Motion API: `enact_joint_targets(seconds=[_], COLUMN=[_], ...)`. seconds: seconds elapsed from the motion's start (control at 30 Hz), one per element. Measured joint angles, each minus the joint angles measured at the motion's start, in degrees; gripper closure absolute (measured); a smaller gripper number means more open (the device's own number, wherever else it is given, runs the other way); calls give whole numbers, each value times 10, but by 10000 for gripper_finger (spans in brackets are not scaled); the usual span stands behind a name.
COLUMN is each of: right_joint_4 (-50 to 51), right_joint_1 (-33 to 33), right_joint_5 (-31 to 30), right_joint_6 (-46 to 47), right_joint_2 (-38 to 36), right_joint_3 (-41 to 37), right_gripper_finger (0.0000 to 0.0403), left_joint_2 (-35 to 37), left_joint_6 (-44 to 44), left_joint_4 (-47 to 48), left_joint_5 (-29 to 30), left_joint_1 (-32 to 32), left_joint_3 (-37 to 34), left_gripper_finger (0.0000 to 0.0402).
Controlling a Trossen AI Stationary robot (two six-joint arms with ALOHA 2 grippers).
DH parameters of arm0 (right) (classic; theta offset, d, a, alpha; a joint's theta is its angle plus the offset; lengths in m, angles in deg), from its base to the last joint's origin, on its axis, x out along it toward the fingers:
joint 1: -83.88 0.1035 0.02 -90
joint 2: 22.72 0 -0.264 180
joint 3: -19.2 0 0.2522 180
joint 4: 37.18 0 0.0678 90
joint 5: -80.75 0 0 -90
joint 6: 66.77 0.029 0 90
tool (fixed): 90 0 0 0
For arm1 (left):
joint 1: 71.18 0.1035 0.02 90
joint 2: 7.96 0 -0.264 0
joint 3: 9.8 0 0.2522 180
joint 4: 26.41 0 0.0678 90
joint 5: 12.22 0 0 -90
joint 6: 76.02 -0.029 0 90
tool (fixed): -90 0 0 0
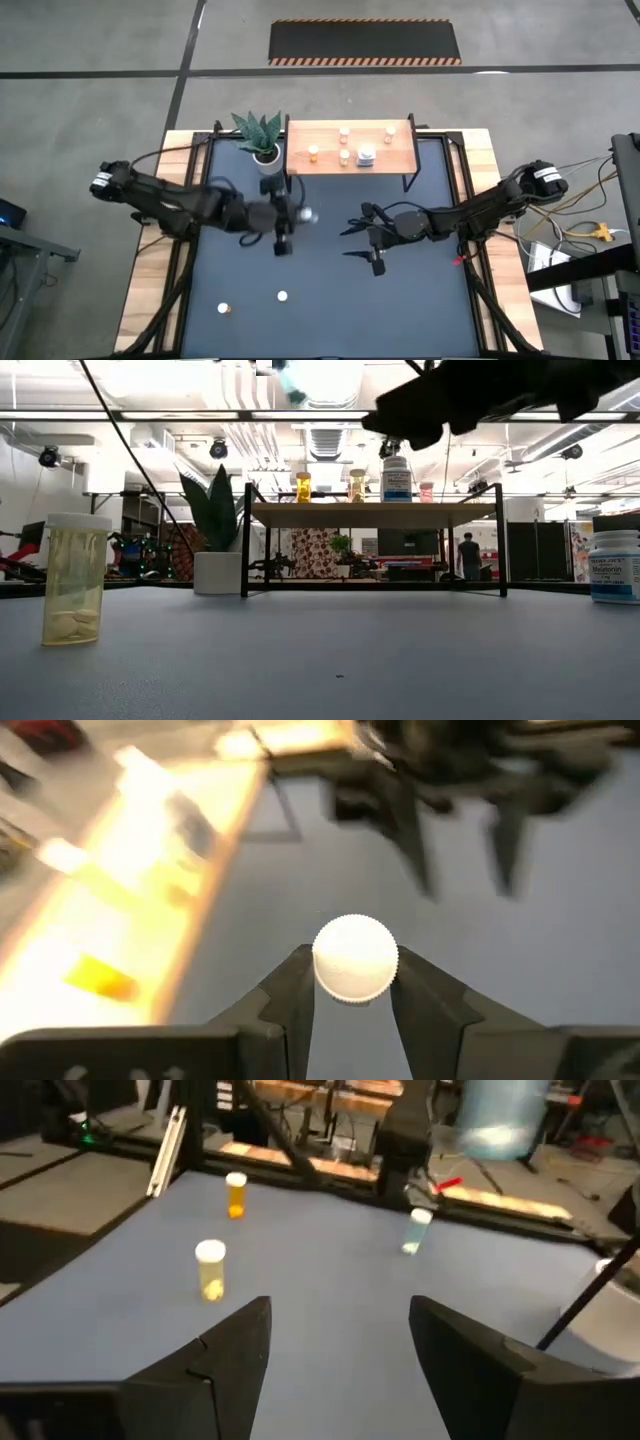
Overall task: Pick and place medicine bottles onto shelf by color
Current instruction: Put the bottom blue medicine bottle on the shelf
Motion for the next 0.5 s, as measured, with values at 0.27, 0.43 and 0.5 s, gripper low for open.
enact_joint_targets(seconds=[0.27,0.43,0.5], right_joint_4=[88,114,119], right_joint_1=[6,6,6], right_joint_5=[3,7,7], right_joint_6=[37,79,84], right_joint_2=[-23,-23,-23], right_joint_3=[2,2,2], right_gripper_finger=[192,198,197], left_joint_2=[0,-1,-7], left_joint_6=[-172,-192,-192], left_joint_4=[-5,-70,-73], left_joint_5=[7,-68,-136], left_joint_1=[164,299,349], left_joint_3=[68,71,71], left_gripper_finger=[304,304,304])
